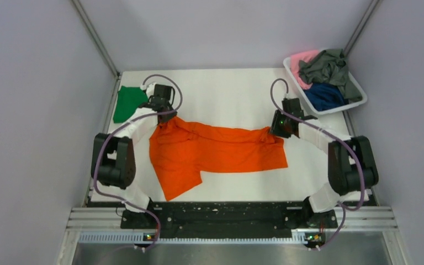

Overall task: Fold and stack the t-shirts
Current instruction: Flatten out the tshirt

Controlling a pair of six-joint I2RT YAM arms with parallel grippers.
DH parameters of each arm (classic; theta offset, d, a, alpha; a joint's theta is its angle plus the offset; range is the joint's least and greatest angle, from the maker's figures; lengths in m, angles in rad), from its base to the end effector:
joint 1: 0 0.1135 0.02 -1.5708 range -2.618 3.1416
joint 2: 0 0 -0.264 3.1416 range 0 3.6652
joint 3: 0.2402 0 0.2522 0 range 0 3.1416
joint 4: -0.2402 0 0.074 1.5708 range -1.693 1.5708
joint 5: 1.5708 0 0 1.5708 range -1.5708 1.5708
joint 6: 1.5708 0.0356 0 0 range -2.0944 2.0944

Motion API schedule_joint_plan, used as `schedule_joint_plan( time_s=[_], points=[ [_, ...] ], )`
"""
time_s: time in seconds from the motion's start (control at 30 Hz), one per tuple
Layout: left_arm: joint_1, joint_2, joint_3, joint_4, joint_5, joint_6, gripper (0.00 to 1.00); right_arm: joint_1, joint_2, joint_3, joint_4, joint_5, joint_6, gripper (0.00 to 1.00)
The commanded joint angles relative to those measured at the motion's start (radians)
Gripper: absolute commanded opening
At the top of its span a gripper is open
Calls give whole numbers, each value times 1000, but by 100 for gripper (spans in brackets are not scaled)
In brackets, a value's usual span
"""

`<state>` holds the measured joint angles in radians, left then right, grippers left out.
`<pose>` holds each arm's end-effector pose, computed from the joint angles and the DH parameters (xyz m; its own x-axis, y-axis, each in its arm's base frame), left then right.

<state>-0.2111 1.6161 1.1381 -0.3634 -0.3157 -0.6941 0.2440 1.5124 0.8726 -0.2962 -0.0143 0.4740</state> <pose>0.3435 -0.0623 0.2374 -0.5584 -0.5022 -0.6603 -0.4688 0.8477 -0.2484 0.2928 0.0734 0.1907 -0.8092 0.2689 -0.5224 0.1344 0.9503 0.2809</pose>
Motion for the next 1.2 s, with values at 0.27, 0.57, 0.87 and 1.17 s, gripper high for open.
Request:
schedule_joint_plan(
  time_s=[0.27, 0.57, 0.87, 1.17],
  points=[
    [18, 67, 342, -107, 110, 72, 99, -32, 18, 247, -1, 164, -26, 99],
    [-11, -360, -31, -362, 419, 13, 99, -34, -390, -63, -55, 218, 64, 99],
    [-78, -766, -421, -652, 330, -198, 96, -34, -468, -158, -78, 202, 88, 99],
    [-176, -772, -626, -650, 361, -362, 77, -35, -384, -150, -90, 197, 79, 99]
  ],
)
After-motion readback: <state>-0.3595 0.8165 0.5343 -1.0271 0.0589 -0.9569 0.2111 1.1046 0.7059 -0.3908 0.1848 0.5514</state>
